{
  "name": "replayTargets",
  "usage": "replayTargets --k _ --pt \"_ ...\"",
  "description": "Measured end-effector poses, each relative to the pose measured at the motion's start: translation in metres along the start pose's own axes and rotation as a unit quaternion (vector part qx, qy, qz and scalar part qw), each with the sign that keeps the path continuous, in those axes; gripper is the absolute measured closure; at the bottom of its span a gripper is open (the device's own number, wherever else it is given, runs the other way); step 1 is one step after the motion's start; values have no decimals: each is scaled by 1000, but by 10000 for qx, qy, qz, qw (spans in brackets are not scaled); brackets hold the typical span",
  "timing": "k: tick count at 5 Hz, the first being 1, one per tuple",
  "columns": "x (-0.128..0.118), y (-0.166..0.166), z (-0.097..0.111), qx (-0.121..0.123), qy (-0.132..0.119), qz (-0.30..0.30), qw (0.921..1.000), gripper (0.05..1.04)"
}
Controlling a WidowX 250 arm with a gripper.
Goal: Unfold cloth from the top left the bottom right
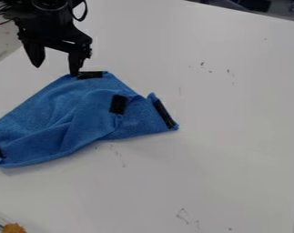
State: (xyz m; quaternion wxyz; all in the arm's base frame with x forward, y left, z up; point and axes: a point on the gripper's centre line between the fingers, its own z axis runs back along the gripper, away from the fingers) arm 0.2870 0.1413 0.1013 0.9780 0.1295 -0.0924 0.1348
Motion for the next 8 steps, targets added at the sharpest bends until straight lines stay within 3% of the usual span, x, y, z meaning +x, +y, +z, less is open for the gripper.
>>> replayTargets --k 2,3,5,6,7,8 --pt "-2 -26 -17 -164 223 -132 9995 83" --pt "5 -41 -16 -175 277 -285 9991 83" --pt "12 -72 -16 -443 544 -384 9968 83" --pt "13 -80 -9 -607 649 -332 9955 83" --pt "4 -94 -4 -581 866 -200 9943 83" --pt "-2 -99 -9 -660 768 185 9947 83"
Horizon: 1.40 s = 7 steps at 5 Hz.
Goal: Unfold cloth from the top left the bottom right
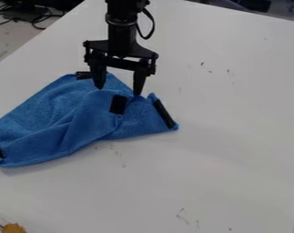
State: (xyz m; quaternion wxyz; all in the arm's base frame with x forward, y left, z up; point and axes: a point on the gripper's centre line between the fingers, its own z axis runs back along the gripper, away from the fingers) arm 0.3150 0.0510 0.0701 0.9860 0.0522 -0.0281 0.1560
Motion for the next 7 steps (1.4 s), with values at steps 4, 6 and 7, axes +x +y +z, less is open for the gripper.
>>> replayTargets --k 4,6,7 --pt "20 8 -55 -759 137 106 9970 83" --pt "26 8 -64 -885 196 121 9958 134" --pt "30 12 -64 -868 224 138 9959 416"
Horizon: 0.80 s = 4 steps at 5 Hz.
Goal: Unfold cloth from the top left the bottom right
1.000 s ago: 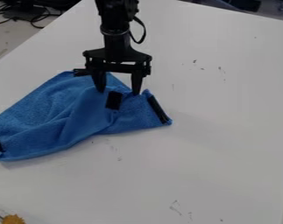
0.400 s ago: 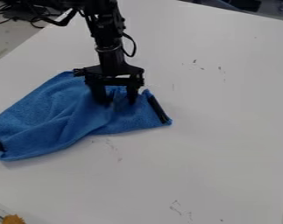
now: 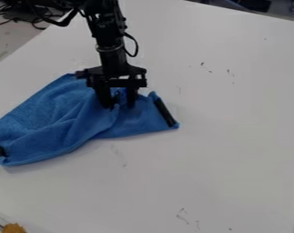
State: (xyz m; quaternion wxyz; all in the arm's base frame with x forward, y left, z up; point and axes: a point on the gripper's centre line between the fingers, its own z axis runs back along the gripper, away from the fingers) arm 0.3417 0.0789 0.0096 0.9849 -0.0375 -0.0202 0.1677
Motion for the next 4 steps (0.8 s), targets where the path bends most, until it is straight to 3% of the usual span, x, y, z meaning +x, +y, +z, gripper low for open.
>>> replayTargets --k 1,2,3,4 --pt "0 1 0 30 14 -24 10000 716" --pt "-1 2 0 43 37 28 10000 915" --pt "-1 1 0 30 45 44 10000 957" --pt "-1 1 0 31 45 45 10000 756"
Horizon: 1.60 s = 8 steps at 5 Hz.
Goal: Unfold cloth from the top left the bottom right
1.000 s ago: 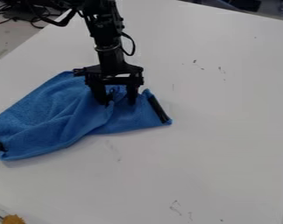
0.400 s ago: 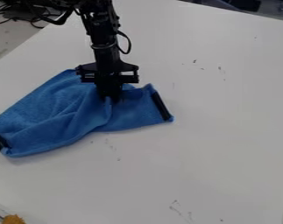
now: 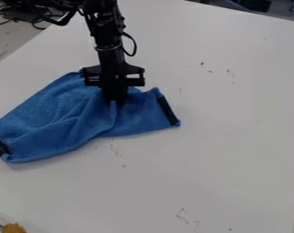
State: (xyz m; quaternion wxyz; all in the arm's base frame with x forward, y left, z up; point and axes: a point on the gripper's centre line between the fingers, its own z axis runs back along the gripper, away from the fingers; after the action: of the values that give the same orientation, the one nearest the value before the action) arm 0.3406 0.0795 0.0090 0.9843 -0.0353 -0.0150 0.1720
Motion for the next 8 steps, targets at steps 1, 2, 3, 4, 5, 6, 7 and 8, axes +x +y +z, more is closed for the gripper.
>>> replayTargets --k 1,2,3,4,5,6,7,8 --pt "0 -1 1 -7 9 19 10000 460" --pt "-2 0 2 97 68 53 9999 184" --pt "3 11 15 67 -135 231 9996 77" --pt "0 17 23 -33 -333 464 9984 82" --pt "-2 23 27 -156 -437 661 9967 83" --pt "-2 25 27 -201 -460 634 9967 83" --pt "-1 23 24 -263 -452 662 9964 131" --pt "-5 22 11 -263 -246 652 9972 290"
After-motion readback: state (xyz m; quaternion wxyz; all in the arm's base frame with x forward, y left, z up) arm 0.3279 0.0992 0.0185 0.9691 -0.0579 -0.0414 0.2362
